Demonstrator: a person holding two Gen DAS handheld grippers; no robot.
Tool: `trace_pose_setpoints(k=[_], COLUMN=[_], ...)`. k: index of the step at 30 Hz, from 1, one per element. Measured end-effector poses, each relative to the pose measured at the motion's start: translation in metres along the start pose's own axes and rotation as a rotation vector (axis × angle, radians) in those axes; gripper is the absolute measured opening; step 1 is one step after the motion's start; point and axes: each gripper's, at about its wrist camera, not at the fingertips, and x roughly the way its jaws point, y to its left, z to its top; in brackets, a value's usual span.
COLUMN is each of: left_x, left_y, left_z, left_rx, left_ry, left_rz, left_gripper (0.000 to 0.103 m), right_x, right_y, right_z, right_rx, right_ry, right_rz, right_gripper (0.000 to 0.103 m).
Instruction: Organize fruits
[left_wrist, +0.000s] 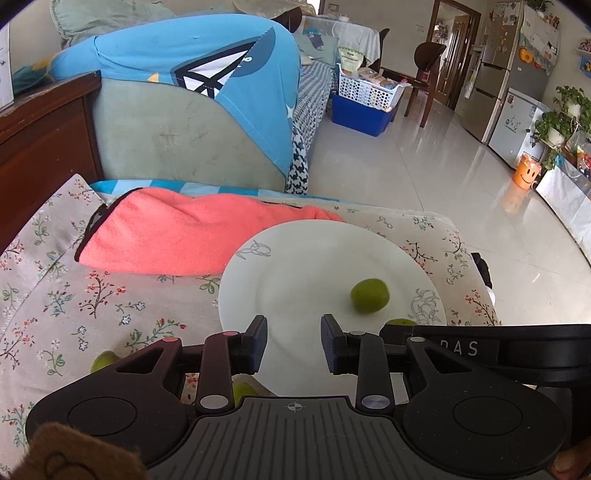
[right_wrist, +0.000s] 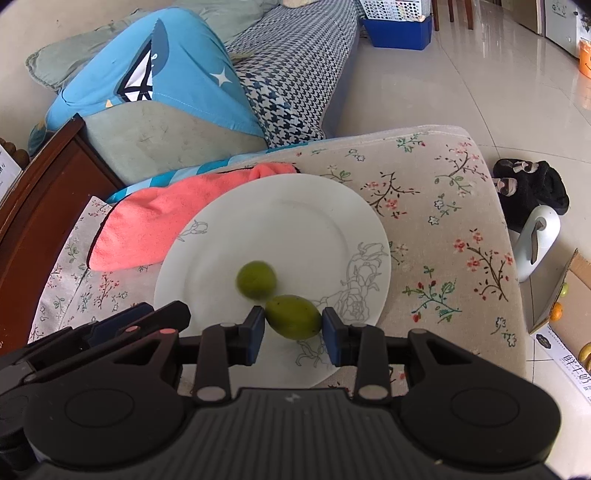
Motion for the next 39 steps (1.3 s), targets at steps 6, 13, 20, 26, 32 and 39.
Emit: trace_pose_setpoints(k=[6,13,20,26,32,39], left_x=[-0.007,-0.021,-0.041,-0.055,-0.069,-0.085], left_y=[0.003,0.011,0.029,0.046,0.069,0.089], left_z=[-0.001,0.001,0.003,0.000,-0.014,-0.037], left_rx=[-0.015,-0.039,-0.080,-0.094,-0.168,-0.230], left_ry=[-0.018,-0.028,-0.042,-0.042,-0.017,0.007], left_rz=[0.020,0.065,0.084,0.132,0.167,0.214], left_gripper=[0.051,0.075,0.083,0.088,0.088,0.088], right_x=[-0.001,-0.008,-0.017,-0.020,-0.026,-0.034], right_y=[-0.005,-0.007,-0.006,-0.001,0.013,0.027], right_z=[0.002,0.005,0.009,0.003,-0.012,-0.031], right_rx=[0.034,0.052,0.041,0.022,-0.058,-0.124], right_ry=[-0.008,-0.033,-0.065,-0.045,-0.027,-0.010], right_rz=[0.030,0.087,0.122,0.162,0.193,0.236], right_gripper=[0.036,0.037,0.037,0.037,0.037,0.037])
